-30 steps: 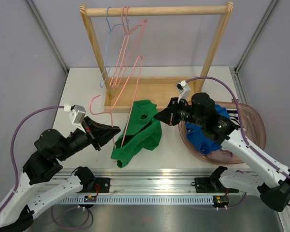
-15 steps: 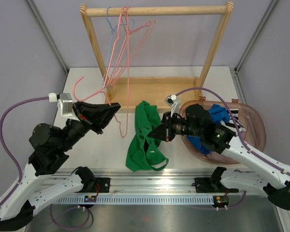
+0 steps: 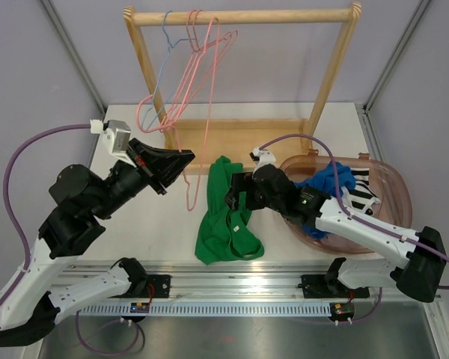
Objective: Remove the tank top from the hanger
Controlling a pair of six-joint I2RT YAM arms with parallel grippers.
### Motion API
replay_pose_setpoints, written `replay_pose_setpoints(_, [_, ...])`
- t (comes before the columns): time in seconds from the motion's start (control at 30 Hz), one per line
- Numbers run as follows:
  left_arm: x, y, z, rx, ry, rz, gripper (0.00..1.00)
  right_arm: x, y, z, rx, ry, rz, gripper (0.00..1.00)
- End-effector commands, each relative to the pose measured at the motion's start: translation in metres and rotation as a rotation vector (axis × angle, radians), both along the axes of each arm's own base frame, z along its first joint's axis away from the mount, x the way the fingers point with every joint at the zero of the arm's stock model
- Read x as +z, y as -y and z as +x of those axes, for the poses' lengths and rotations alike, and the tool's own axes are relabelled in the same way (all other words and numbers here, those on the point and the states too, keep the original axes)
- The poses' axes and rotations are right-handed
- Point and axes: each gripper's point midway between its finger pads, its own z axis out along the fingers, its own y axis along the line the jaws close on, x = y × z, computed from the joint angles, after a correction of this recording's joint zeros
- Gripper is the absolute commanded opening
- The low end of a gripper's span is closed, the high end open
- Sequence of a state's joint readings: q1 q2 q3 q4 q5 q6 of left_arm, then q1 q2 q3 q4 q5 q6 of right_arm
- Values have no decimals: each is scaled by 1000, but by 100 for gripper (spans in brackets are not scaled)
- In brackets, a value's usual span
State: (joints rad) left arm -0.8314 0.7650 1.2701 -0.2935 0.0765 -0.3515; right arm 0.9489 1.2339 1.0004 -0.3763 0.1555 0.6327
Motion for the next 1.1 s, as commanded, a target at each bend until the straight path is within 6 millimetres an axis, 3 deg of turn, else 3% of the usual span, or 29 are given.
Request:
replay_pose_setpoints(0.0, [-13, 0, -2, -4, -96, 35, 0, 55, 23, 18, -141, 155, 51, 99])
replay_pose_setpoints(0.2, [-44, 7, 7, 19, -218, 81, 0, 67, 48, 12, -183, 197, 51, 99])
replay_pose_setpoints(0.27, [-61, 10, 19, 61, -275, 134, 0, 65, 53, 10, -186, 195, 45, 99])
replay_pose_setpoints(0.33, [-58, 5, 31, 130, -295, 154, 0, 66, 56, 7, -186, 197, 49, 99])
replay_pose_setpoints(0.37, [-75, 11, 39, 148, -347, 218, 0, 65, 58, 6, -184, 194, 45, 99])
replay_pose_setpoints(0.4, [-63, 11, 42, 157, -334, 216, 0, 65, 59, 5, -184, 196, 45, 99])
replay_pose_setpoints(0.47, [-73, 19, 55, 181, -366, 281, 0, 64, 60, 4, -179, 192, 43, 99])
replay_pose_setpoints(0.5, [-55, 20, 58, 184, -339, 271, 0, 63, 60, 3, -179, 190, 40, 100])
replay_pose_setpoints(0.57, [-52, 19, 68, 219, -353, 304, 0, 62, 60, 2, -174, 185, 39, 99])
replay_pose_setpoints(0.6, [-60, 28, 81, 227, -376, 343, 0, 61, 60, 2, -173, 182, 34, 99])
replay_pose_setpoints(0.63, [-40, 26, 87, 230, -363, 311, 0, 61, 60, 1, -171, 181, 34, 99])
replay_pose_setpoints(0.7, [-51, 36, 105, 221, -411, 353, 0, 62, 61, 0, -168, 181, 40, 99])
replay_pose_setpoints(0.73, [-33, 34, 110, 215, -398, 328, 0, 62, 61, -1, -168, 181, 40, 99])
replay_pose_setpoints(0.83, [-39, 45, 136, 195, -441, 360, 0, 67, 66, -3, -170, 187, 50, 99])
replay_pose_setpoints(0.87, [-15, 45, 138, 189, -405, 320, 0, 69, 69, -5, -171, 191, 55, 100])
replay_pose_setpoints(0.9, [-15, 48, 145, 184, -414, 321, 0, 70, 70, -6, -172, 192, 59, 99])
replay_pose_setpoints(0.93, [-28, 51, 160, 191, -454, 345, 0, 70, 72, -7, -175, 193, 62, 100])
replay_pose_setpoints(0.97, [-14, 51, 166, 191, -431, 316, 0, 71, 73, -8, -176, 196, 64, 99])
replay_pose_setpoints(1.07, [-18, 55, 188, 170, -456, 287, 0, 72, 80, -10, -183, 207, 63, 99])
